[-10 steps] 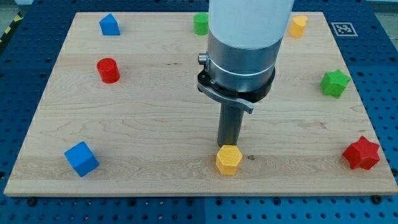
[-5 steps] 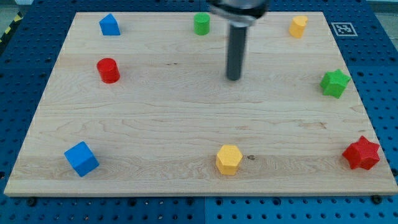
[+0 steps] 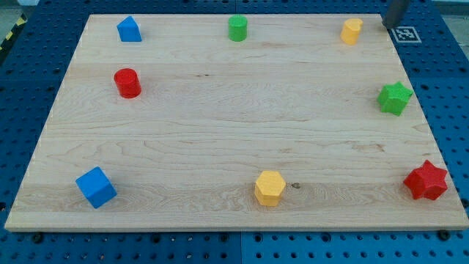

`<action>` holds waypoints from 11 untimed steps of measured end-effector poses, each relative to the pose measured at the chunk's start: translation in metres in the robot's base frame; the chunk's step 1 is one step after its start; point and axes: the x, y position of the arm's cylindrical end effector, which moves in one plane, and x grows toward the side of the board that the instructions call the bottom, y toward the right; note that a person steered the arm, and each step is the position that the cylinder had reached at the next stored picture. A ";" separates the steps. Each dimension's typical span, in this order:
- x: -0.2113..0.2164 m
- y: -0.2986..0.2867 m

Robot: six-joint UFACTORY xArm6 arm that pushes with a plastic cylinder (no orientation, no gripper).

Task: Keep the heart at the center of the board

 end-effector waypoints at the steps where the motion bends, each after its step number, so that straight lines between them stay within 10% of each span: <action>1: 0.027 -0.056; 3: 0.139 -0.086; 5: 0.059 -0.016; 8: 0.105 -0.180; 11: 0.029 -0.140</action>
